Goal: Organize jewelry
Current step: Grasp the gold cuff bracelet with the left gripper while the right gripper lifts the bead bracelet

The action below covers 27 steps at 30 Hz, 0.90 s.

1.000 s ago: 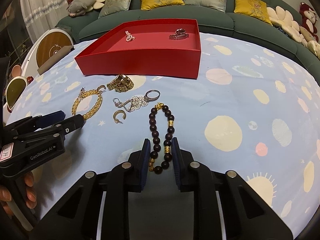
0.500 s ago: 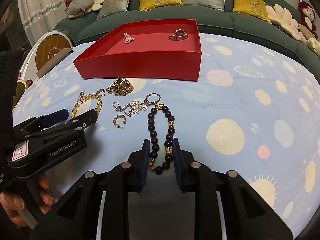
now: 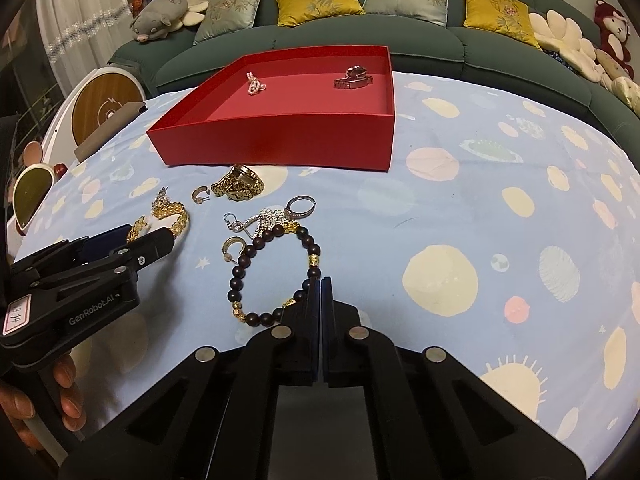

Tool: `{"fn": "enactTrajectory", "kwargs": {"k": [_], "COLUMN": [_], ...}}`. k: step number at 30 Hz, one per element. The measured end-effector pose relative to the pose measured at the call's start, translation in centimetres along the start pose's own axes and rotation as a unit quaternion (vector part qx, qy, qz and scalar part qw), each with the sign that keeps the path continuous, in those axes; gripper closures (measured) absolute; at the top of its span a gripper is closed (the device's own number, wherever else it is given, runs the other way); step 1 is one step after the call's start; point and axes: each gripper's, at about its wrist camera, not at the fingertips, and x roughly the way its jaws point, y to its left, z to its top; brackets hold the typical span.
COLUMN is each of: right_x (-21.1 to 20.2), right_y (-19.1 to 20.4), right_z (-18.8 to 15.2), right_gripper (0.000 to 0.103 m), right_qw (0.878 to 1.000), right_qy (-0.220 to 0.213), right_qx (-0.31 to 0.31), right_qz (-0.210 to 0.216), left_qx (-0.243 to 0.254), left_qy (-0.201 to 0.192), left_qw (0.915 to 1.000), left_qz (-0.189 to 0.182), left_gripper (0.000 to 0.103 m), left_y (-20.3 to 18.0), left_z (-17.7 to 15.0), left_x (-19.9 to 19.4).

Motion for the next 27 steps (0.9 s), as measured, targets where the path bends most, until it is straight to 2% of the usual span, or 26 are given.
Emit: {"fn": "enactTrajectory", "kwargs": {"k": [7,14,27], "right_x": [0.1,1.2,1.2], "right_y": [0.1,0.9,1.2], "right_z": [0.4,0.5,0.3], "right_gripper": [0.099,0.090,0.096], "right_qw": [1.000,1.000,1.000], "right_qy": [-0.003,0.005,-0.007], "right_qx": [0.015,0.003,-0.008], "right_qz": [0.014,0.005,-0.013], "left_qx": [-0.005,-0.008,-0.014], "left_qy": [-0.001,0.000,-0.007], "left_qw": [1.0000,0.9999,0.9998], "left_qz": [-0.006,-0.008,-0.012], "left_gripper": [0.054,0.054,0.054], "left_y": [0.6,1.2,1.7], "left_z": [0.1,0.0,0.1], "left_x": [-0.6,-0.8,-1.5]}}
